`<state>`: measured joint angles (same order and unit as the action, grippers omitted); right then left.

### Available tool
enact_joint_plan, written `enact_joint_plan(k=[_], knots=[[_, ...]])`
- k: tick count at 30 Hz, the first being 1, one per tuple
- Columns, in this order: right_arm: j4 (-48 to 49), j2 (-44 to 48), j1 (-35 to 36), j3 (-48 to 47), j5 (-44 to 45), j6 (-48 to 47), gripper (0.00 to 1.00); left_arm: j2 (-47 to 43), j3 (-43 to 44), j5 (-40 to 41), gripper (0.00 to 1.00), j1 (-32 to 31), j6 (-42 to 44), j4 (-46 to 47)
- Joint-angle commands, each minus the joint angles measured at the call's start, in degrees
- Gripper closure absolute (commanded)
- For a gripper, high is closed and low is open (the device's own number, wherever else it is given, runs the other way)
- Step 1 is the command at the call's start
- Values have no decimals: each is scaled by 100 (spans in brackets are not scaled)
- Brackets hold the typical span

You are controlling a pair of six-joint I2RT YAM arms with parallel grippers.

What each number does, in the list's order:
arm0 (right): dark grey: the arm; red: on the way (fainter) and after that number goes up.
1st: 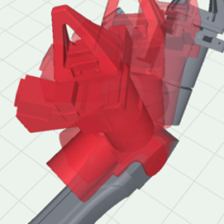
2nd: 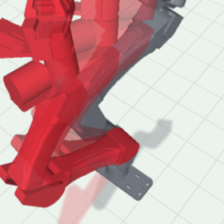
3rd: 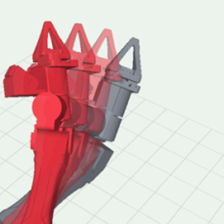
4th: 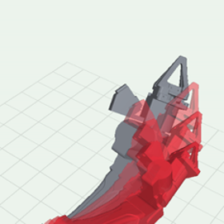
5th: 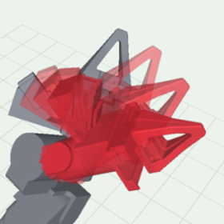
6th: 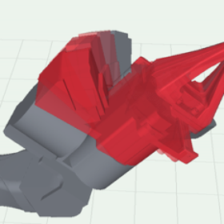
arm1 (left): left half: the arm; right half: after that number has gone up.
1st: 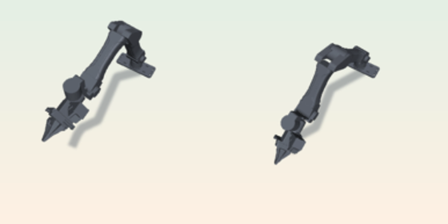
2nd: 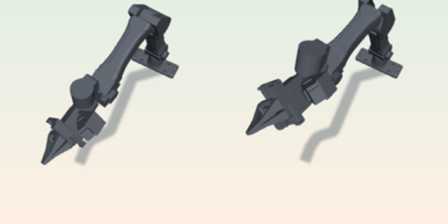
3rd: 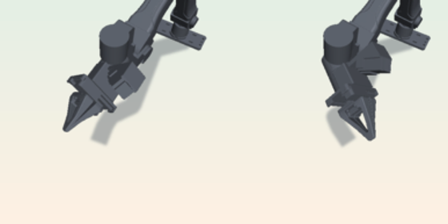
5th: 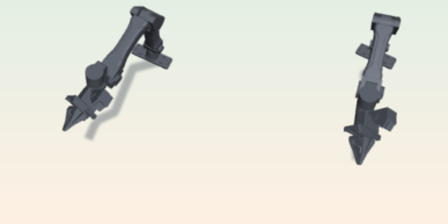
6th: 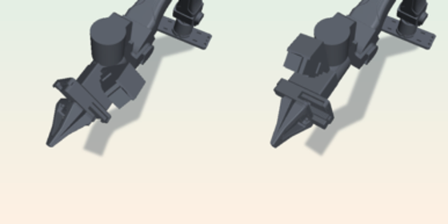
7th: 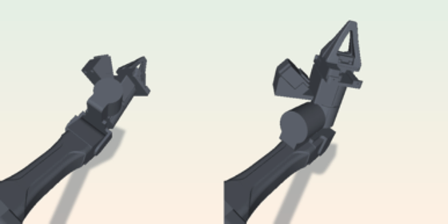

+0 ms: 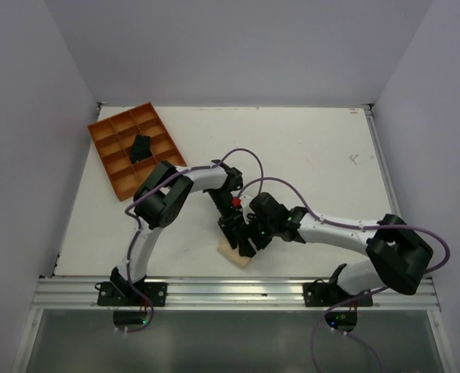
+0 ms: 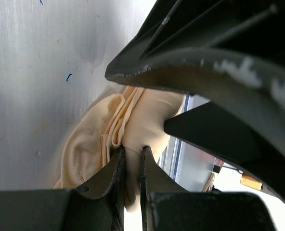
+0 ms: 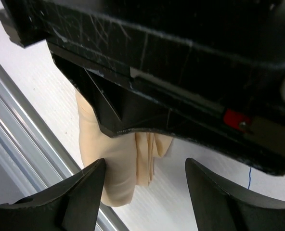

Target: Roll the underwear

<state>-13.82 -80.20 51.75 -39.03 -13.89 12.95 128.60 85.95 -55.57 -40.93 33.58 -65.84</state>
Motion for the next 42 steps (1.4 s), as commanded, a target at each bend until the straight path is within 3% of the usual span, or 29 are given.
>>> enact_joint_plan(k=[1,16,23,42], knots=[[134,-92,11,-272,-61,-109,29,386,106,1268,100,-29,526,1267],[477,58,11,-105,-518,243,29,491,211,1374,100,-29,649,1126],[416,-127,11,-44,-176,304,29,526,281,1400,100,-29,649,1083],[635,-356,11,228,-360,708,31,588,501,1391,99,-29,491,1021]])
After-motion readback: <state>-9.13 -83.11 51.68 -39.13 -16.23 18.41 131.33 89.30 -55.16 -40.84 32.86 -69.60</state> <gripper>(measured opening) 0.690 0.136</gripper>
